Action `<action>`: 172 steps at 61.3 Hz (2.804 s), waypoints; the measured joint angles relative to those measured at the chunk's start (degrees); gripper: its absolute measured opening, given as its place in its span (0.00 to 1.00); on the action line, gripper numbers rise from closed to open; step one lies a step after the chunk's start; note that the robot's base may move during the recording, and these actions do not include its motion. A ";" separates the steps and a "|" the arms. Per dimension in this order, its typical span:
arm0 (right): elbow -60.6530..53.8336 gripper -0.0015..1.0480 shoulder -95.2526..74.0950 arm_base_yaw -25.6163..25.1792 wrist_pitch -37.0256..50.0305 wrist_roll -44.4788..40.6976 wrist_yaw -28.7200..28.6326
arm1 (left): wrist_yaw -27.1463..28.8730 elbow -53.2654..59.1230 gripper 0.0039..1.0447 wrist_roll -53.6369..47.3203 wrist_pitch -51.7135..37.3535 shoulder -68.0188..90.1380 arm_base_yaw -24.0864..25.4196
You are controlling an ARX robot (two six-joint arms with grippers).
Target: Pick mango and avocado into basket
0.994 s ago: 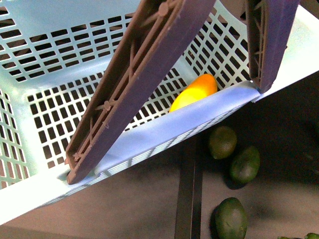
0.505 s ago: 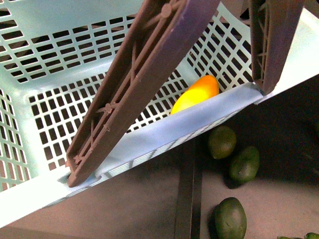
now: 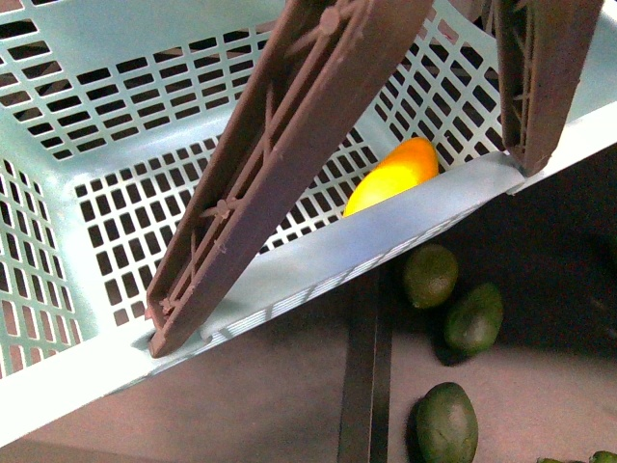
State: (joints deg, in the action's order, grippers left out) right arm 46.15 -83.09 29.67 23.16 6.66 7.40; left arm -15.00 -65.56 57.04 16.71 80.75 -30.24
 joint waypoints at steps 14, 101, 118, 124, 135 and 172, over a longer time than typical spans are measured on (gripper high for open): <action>0.02 0.92 0.50 0.22 -0.59 1.75 3.74 | 0.15 0.00 0.27 -0.15 0.02 0.02 0.00; -42.56 0.02 45.72 -26.53 10.01 -6.49 -5.86 | 0.00 0.00 0.27 0.24 0.02 0.02 -0.02; -45.18 0.02 53.53 -29.48 5.90 -6.47 -7.30 | 0.13 0.00 0.27 0.07 0.02 0.02 -0.02; -45.18 0.02 56.50 -29.48 3.28 -6.47 -7.30 | 0.11 0.00 0.27 0.09 0.02 0.02 -0.02; -45.18 0.02 60.89 -29.48 -1.07 -6.49 -7.30 | 0.09 0.00 0.27 0.09 0.02 0.02 -0.02; -45.18 0.02 72.28 -29.48 -12.26 -6.47 -7.30 | 0.07 0.00 0.27 0.07 0.02 0.02 -0.02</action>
State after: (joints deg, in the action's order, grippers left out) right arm 0.97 -10.81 0.19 10.90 0.19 0.10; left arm -14.94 -65.56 57.10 16.73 80.77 -30.26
